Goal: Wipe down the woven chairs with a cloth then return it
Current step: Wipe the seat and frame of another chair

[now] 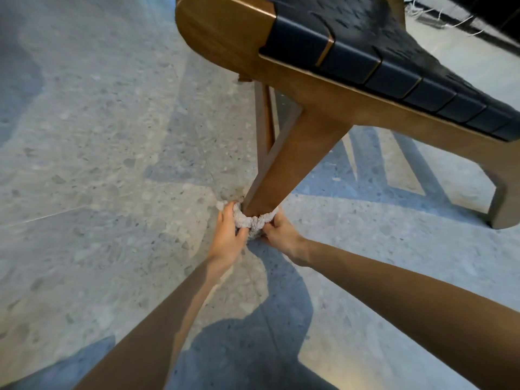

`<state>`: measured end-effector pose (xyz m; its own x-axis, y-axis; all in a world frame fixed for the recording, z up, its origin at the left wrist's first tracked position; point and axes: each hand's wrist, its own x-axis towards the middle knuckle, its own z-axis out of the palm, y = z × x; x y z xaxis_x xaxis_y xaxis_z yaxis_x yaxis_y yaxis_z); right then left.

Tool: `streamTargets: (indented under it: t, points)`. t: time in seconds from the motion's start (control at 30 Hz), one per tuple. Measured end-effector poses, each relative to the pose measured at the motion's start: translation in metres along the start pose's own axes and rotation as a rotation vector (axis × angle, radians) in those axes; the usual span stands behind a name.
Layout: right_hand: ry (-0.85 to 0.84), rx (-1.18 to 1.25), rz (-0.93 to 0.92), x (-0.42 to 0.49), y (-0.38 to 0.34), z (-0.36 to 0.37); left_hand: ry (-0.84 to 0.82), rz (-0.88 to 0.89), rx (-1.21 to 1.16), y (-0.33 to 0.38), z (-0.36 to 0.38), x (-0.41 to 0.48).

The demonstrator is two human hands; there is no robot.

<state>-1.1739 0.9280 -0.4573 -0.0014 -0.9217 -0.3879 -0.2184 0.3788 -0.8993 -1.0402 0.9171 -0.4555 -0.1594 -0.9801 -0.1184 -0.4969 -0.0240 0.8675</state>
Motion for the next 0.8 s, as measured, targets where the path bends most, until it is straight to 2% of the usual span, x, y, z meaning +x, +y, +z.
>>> streamTargets:
  t: [0.13, 0.37, 0.47, 0.6, 0.7, 0.8]
  points:
    - [0.043, 0.000, -0.031, -0.007, -0.009, -0.004, 0.162, -0.012, -0.038, 0.008, 0.007, -0.008]
    - [0.338, 0.112, -0.155, -0.045, -0.026, -0.028, 0.547, 0.068, -0.182, 0.066, 0.023, -0.027]
    - [0.416, 0.121, -0.248, -0.079, -0.039, -0.051, 0.658, 0.097, -0.239, 0.100, 0.033, -0.036]
    - [0.540, 0.040, -0.422, -0.127, -0.046, -0.106, 0.617, 0.229, -0.315, 0.148, 0.068, -0.061]
    - [0.680, 0.032, -0.464, -0.152, -0.040, -0.156, 0.440, 0.156, -0.344, 0.189, 0.111, -0.069]
    - [0.840, 0.068, -0.404, -0.163, -0.031, -0.209, 0.281, 0.107, -0.397, 0.230, 0.153, -0.063]
